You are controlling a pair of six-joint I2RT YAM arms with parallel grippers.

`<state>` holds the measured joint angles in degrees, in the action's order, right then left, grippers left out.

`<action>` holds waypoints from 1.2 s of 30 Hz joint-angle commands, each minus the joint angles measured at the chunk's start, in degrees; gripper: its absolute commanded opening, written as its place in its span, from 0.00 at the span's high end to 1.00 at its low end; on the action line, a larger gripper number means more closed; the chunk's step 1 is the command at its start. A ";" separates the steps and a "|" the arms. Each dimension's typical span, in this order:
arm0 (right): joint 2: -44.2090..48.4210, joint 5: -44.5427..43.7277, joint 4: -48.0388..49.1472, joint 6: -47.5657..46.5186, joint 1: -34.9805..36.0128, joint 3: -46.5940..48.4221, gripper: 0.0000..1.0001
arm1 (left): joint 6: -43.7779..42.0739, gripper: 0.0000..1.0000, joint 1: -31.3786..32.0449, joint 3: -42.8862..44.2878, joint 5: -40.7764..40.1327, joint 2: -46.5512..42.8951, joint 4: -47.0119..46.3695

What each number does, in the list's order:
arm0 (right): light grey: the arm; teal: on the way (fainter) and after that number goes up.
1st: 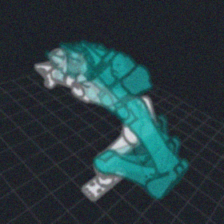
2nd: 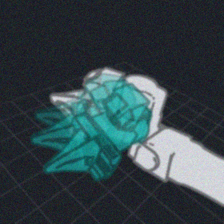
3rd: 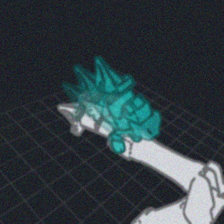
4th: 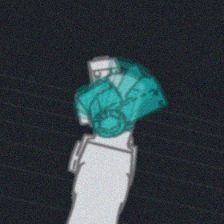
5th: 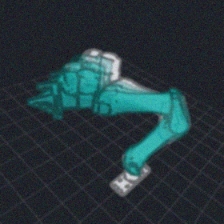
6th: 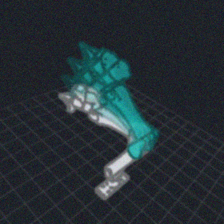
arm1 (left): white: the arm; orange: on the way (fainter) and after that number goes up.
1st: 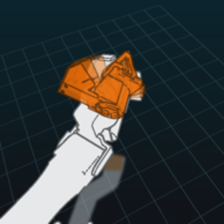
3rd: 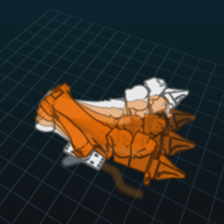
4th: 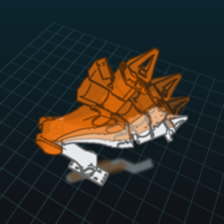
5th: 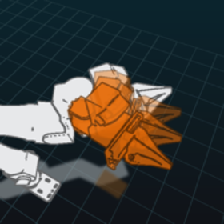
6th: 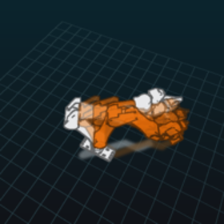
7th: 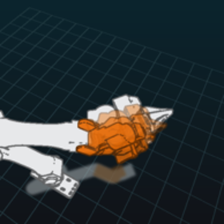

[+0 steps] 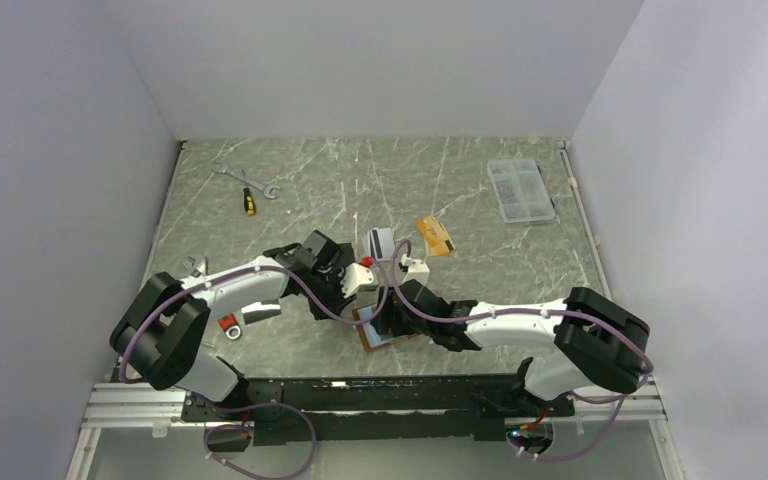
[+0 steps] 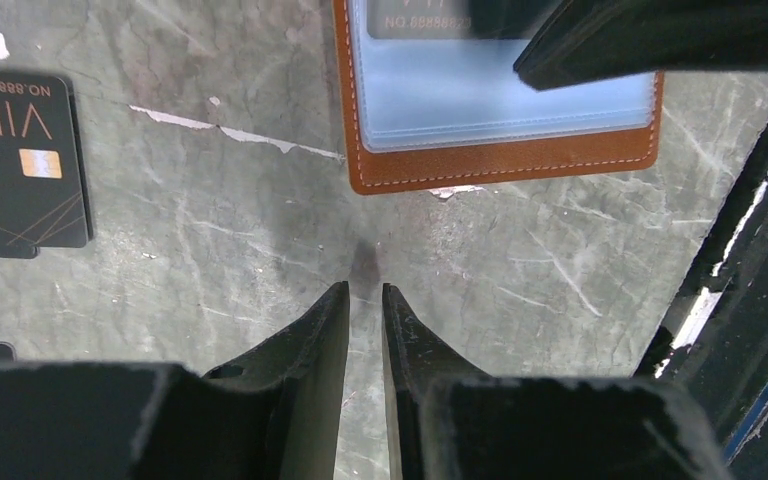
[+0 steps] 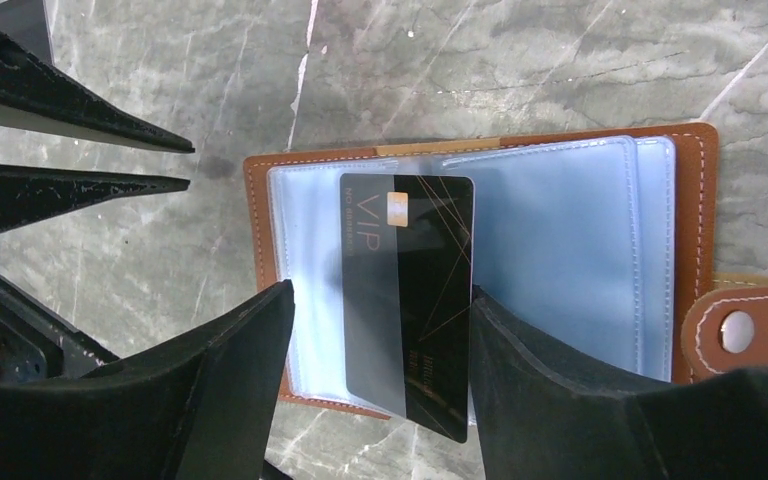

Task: Put the credit cards into the card holder
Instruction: Insert the credit card into the card holder.

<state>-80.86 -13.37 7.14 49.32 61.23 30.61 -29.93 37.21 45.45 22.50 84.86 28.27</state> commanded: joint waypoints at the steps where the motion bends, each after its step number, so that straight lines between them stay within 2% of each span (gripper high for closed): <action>1: -1.68 -1.69 -2.13 -0.27 0.95 2.22 0.34 | 0.41 0.76 1.94 0.10 -0.48 -2.74 -2.55; 6: -5.56 -8.99 -9.25 -0.36 6.00 7.20 0.27 | 0.22 0.76 2.57 0.24 -0.41 -1.79 -2.22; 12: -6.98 -12.34 -11.75 0.48 8.02 8.95 0.23 | 0.62 0.76 2.32 -0.63 -0.04 -2.65 -2.91; 22: 0.23 -13.15 -2.74 -0.01 9.07 2.30 0.28 | 3.48 0.76 -9.21 2.52 8.08 -4.31 -0.61; 32: 6.33 -9.23 -0.18 2.02 4.62 -1.76 0.21 | 4.22 0.75 -9.50 2.67 10.89 -5.69 -0.93; 36: 9.48 -8.59 2.14 4.95 2.62 -5.16 0.30 | 3.89 0.75 -7.91 2.99 10.76 -5.67 -1.08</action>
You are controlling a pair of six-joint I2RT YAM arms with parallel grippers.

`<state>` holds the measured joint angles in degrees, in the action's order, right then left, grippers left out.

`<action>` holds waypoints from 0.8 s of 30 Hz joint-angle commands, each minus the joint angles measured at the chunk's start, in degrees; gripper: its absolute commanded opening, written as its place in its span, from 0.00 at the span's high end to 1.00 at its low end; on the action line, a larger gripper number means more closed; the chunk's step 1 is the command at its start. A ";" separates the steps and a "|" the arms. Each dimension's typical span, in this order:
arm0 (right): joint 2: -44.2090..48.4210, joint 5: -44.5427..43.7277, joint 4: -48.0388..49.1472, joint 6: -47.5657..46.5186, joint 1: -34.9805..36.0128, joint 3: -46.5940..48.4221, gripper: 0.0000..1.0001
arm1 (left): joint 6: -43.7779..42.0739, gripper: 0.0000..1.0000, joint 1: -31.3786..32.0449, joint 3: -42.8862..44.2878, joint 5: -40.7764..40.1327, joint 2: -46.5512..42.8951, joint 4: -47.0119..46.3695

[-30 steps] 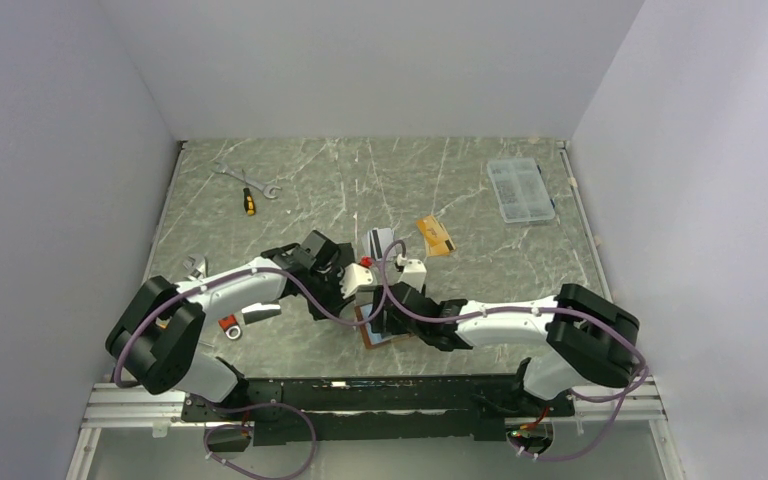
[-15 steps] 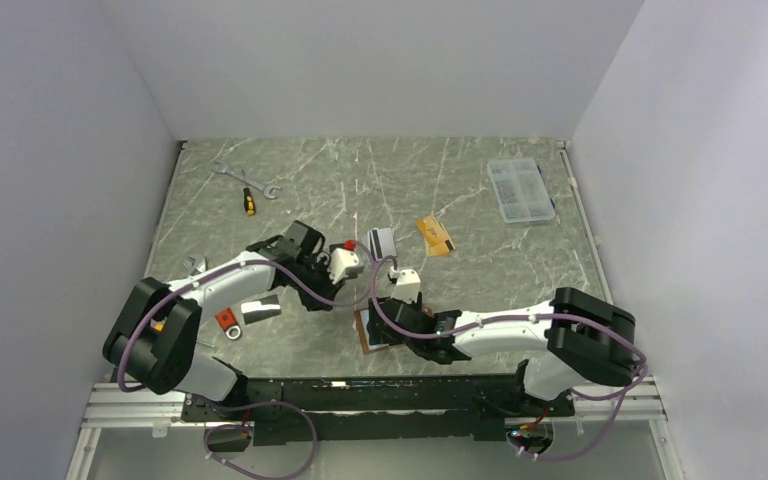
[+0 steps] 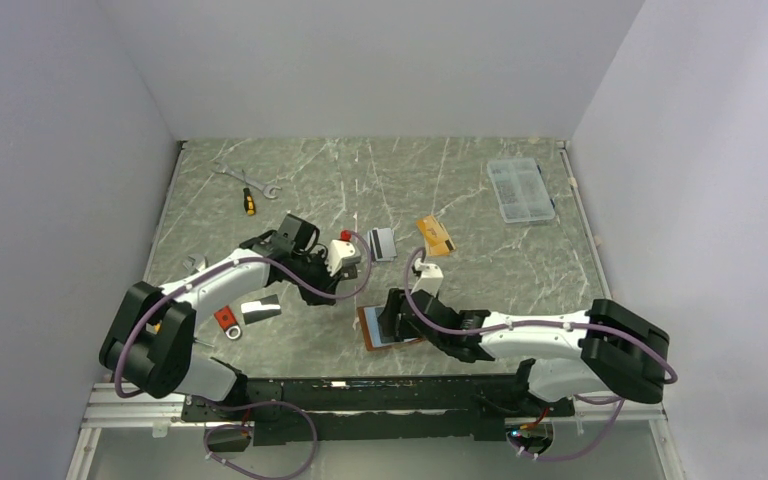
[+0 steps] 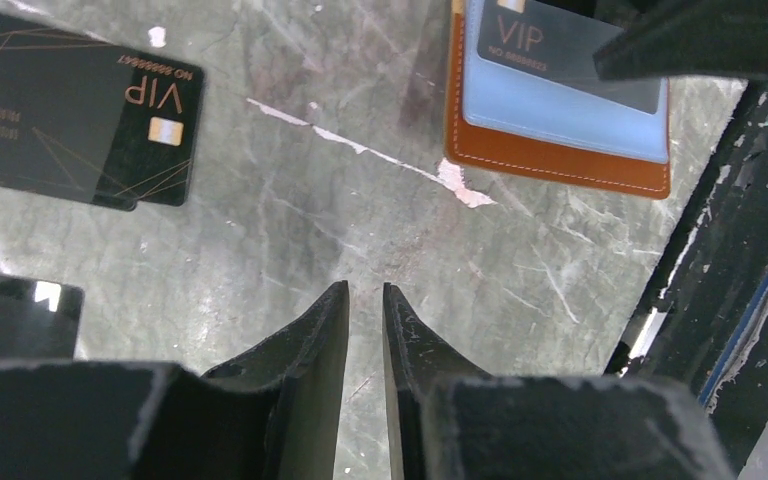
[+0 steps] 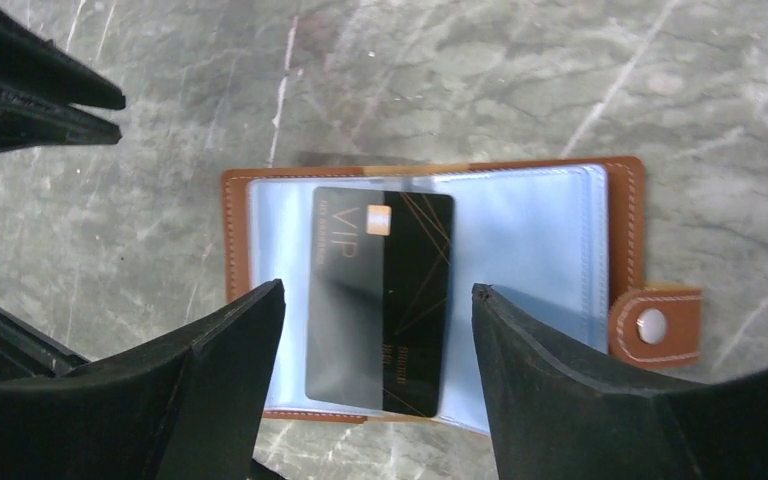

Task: Put the credit cards into the card holder
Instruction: Insert the credit card into the card holder.

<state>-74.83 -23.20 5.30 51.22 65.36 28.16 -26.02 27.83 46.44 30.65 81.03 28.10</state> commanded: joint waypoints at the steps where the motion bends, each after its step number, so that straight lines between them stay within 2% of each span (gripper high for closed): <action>1: 4.47 1.35 4.72 3.47 -1.96 -3.62 0.32 | -0.12 0.75 1.79 2.09 2.53 -1.66 -0.77; 8: 3.00 2.46 4.47 3.39 -2.39 -2.88 0.39 | 0.27 0.75 6.17 0.92 1.05 -2.83 -2.39; 18: 2.79 2.84 4.18 4.15 -3.11 -3.35 0.62 | -0.07 0.75 14.56 2.86 -0.76 1.15 -3.46; 24: 4.10 4.06 4.90 4.59 -4.71 -4.72 0.70 | -1.55 0.75 16.92 2.95 -2.73 3.62 -5.26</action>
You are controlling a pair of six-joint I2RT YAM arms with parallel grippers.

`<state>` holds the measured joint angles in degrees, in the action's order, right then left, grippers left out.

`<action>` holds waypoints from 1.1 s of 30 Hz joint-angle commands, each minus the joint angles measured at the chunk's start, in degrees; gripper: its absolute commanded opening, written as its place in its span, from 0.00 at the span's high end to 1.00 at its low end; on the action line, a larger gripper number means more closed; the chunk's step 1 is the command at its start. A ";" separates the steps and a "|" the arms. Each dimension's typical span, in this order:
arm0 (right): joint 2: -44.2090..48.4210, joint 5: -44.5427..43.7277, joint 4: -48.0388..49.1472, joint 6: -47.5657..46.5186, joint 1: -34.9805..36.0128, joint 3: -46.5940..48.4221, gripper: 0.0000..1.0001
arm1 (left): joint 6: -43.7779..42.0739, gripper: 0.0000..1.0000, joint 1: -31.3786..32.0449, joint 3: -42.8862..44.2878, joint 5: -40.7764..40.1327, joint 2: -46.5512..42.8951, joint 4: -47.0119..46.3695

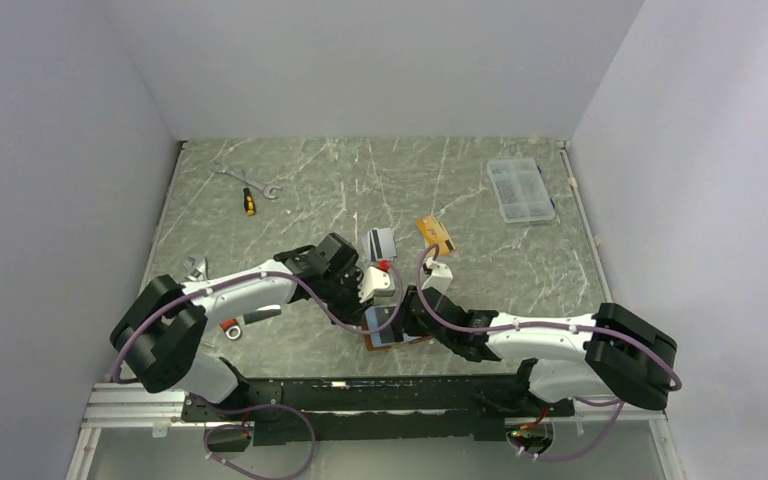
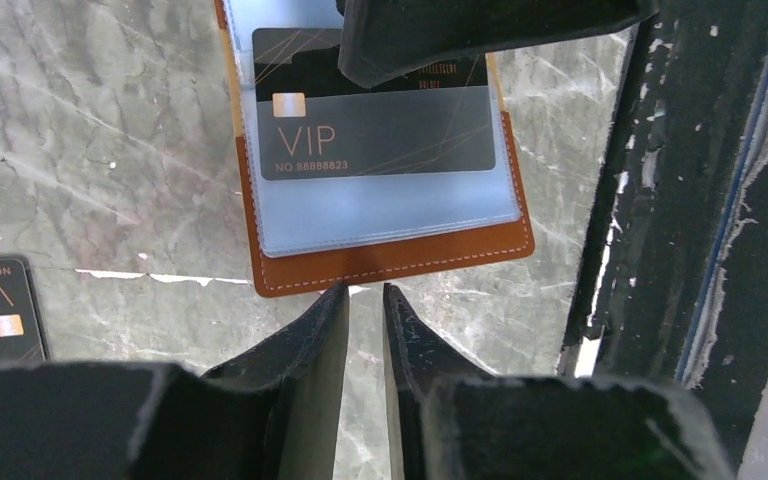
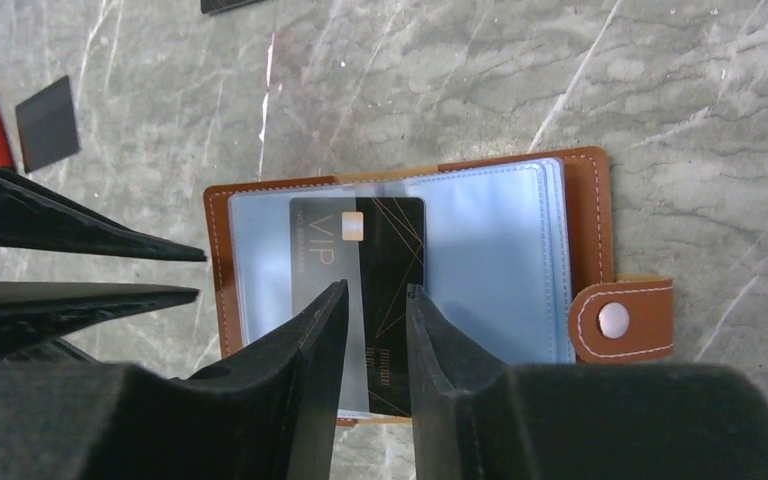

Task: Put the credit cards into the card holder
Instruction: Insert the credit card into the card holder.

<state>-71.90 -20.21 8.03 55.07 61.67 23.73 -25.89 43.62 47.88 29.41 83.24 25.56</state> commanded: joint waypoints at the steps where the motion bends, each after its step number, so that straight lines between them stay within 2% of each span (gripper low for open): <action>1: 0.56 1.47 2.30 0.63 -1.27 -0.10 0.71 | -2.02 0.75 1.36 1.33 -2.04 2.05 -3.06; 7: -2.03 3.60 4.15 1.58 -2.50 -0.87 0.82 | -4.02 0.75 3.10 1.44 -6.81 3.07 -2.86; 17: -0.01 5.78 5.78 3.27 -5.27 -4.35 0.79 | -5.98 0.75 8.11 -0.27 -14.70 4.77 -3.90; 24: -2.14 7.55 7.50 2.99 -5.40 -4.09 0.79 | -6.27 0.75 9.42 0.34 -16.48 6.04 -3.78; 33: -4.71 10.30 9.83 1.84 -5.43 -3.08 0.87 | -6.55 0.75 9.82 -0.45 -16.92 5.45 -4.29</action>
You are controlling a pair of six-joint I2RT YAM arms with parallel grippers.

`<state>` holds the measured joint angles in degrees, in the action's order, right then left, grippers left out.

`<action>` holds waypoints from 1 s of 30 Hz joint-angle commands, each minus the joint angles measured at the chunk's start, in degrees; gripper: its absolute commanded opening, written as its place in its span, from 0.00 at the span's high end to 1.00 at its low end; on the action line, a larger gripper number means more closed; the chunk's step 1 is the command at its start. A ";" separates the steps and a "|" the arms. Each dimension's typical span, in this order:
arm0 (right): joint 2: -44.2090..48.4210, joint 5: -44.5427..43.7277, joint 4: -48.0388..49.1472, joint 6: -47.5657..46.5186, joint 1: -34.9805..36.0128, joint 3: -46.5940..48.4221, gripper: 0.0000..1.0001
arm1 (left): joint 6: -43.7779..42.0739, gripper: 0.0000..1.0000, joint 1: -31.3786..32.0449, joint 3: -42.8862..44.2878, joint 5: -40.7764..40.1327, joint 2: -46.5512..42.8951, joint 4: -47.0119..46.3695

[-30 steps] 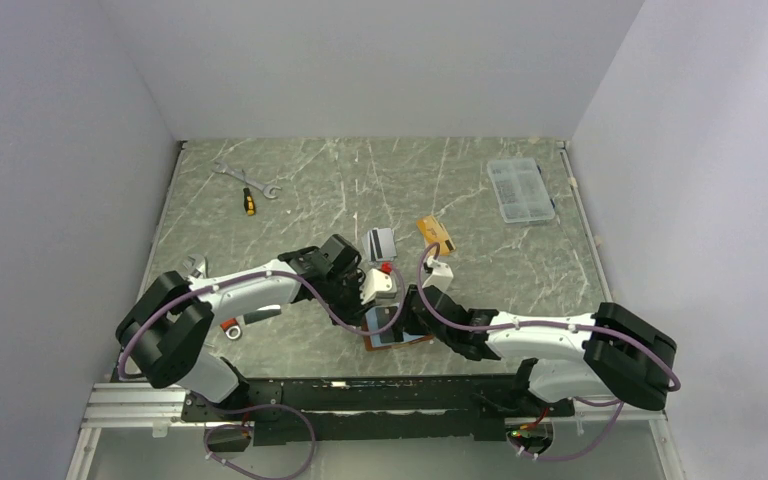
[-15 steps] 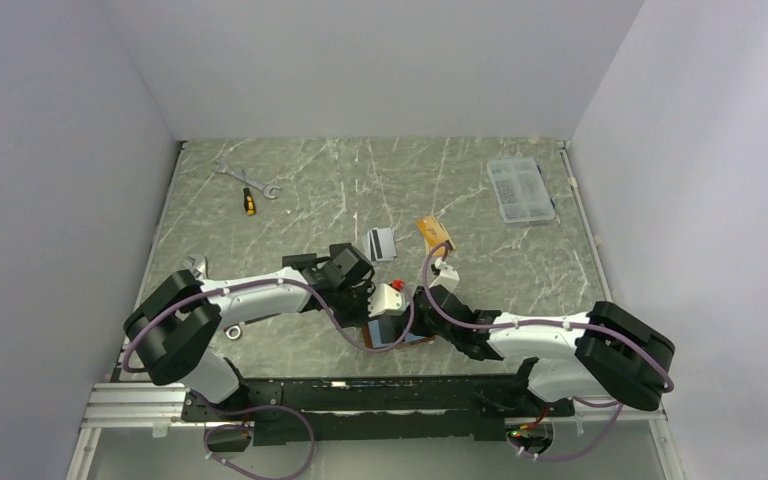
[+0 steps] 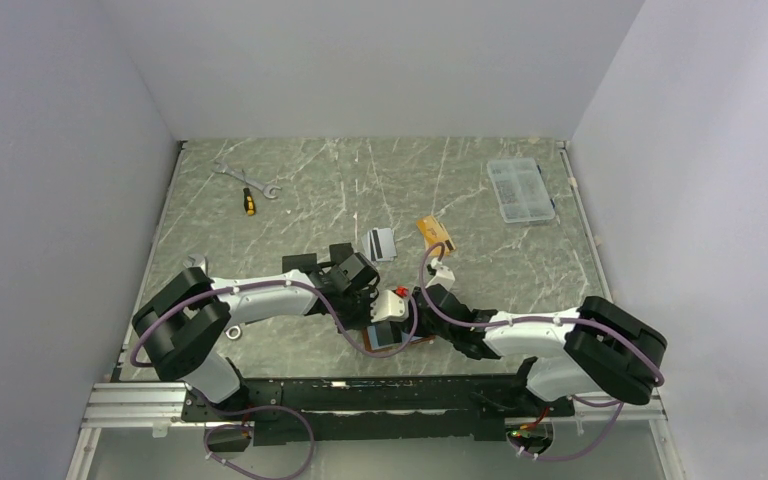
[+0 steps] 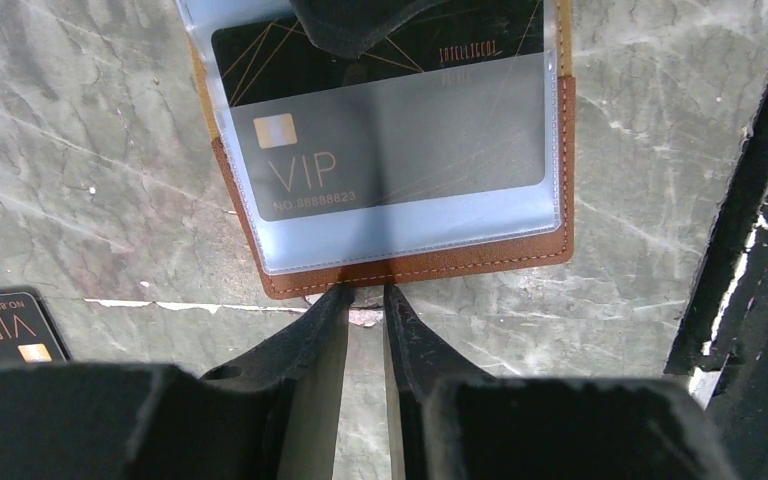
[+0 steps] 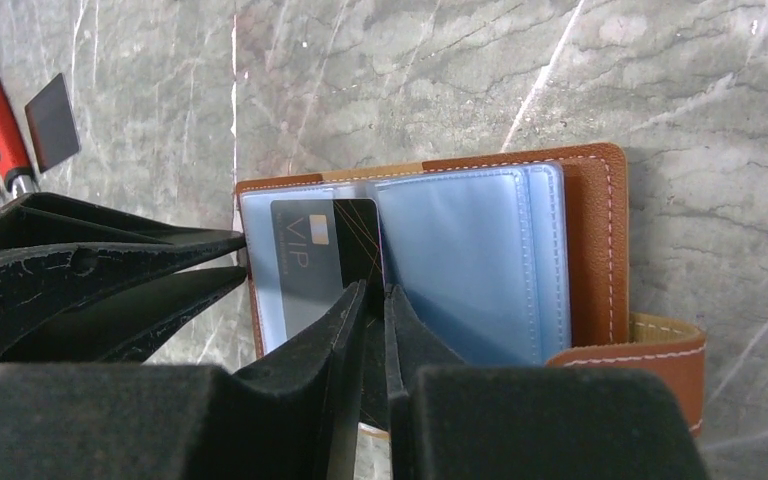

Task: Put the credit cards into the card holder
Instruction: Insert the credit card into the card holder.

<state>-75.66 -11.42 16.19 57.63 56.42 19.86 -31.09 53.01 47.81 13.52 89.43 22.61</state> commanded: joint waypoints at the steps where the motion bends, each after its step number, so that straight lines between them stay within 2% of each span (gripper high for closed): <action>1: -1.10 1.59 1.87 -0.87 -0.18 0.87 0.87 | -1.42 0.75 0.42 -0.43 -1.04 -0.82 -1.34; 15: -4.62 9.46 7.54 -4.88 -0.20 3.02 0.92 | -1.17 0.75 0.82 -1.23 -1.78 -1.78 -2.28; 21: 0.45 10.49 5.96 -4.63 -3.14 0.23 0.87 | -1.07 0.75 0.78 -1.98 -1.70 -2.84 -2.88; 25: 3.73 10.61 4.93 -4.63 -4.29 -1.02 0.88 | -0.81 0.75 0.74 -3.05 -1.56 -4.21 -3.64; 30: 3.38 11.07 4.56 -4.65 -4.36 -1.00 0.92 | -0.56 0.75 0.72 -3.25 -1.88 -4.56 -3.90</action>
<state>-72.79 -1.52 20.05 53.54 52.14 19.00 -31.07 53.47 44.88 12.05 86.72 20.32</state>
